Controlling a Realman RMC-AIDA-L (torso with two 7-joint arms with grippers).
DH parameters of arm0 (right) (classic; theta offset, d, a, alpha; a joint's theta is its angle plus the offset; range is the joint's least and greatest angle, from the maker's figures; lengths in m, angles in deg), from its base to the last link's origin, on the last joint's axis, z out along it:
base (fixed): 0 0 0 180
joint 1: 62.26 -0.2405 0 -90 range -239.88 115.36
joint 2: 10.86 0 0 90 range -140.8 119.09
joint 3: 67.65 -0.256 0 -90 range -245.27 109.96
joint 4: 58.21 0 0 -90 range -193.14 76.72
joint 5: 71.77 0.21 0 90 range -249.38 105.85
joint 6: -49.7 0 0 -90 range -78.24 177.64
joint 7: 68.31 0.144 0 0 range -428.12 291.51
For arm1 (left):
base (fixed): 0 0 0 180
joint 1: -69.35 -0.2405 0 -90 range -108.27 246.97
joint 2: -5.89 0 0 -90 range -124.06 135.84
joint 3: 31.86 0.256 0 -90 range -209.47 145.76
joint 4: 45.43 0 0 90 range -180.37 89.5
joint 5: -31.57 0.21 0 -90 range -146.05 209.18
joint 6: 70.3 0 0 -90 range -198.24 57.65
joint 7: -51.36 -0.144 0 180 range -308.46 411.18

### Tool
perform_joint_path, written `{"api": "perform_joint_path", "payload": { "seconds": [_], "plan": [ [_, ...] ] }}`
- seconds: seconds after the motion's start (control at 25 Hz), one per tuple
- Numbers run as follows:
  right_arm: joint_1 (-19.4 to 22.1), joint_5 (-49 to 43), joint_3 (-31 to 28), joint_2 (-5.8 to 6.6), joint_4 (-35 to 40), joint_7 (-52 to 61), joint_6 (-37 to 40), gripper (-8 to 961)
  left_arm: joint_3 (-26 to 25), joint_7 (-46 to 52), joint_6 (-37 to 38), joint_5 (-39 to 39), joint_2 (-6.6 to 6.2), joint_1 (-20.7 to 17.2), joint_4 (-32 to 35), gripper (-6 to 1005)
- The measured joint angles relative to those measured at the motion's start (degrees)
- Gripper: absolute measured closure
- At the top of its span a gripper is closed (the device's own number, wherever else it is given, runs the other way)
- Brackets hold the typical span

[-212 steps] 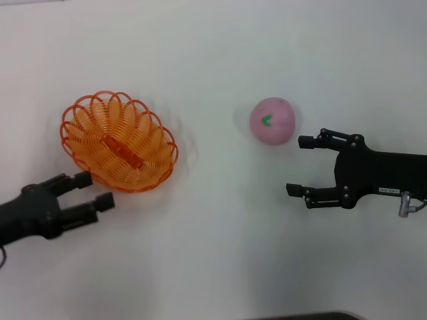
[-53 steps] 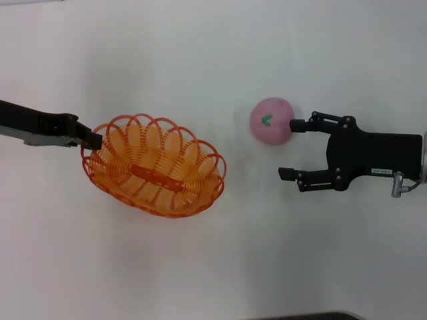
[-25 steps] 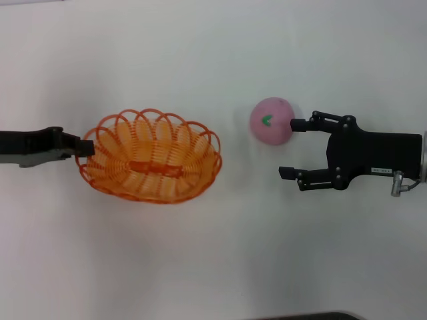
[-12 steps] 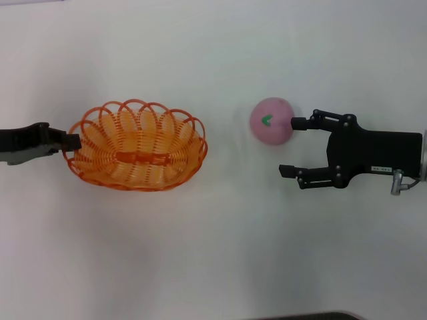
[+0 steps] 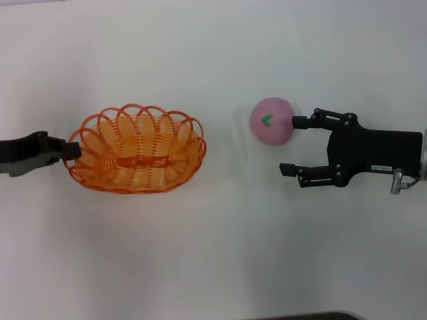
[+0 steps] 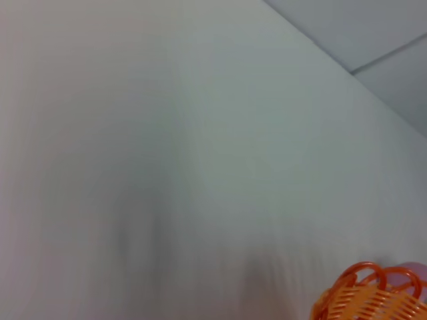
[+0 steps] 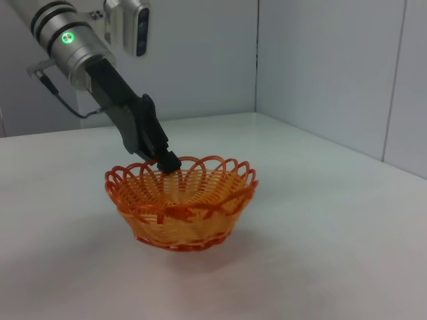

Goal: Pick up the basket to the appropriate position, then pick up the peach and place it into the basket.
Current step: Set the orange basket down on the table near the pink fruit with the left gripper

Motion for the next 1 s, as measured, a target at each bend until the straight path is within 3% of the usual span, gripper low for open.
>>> {"api": "perform_joint_path", "payload": {
  "seconds": [0.4, 0.68, 1.0],
  "plan": [
    [-0.18, 0.0, 0.08, 0.0, -0.12, 0.0, -0.31, 22, 4.58, 0.65, -4.13, -3.82, 0.0, -2.94, -0.45, 959],
    [-0.35, 0.0, 0.42, 0.0, -0.32, 0.0, -1.16, 22, 11.75, 1.91, -8.83, -8.67, 0.0, -5.79, -0.39, 960],
    [-0.55, 0.0, 0.46, -0.04, -0.39, 0.0, -1.17, 22, 14.33, 3.08, -11.26, -11.09, 0.0, -7.46, 0.34, 960]
  ]
}}
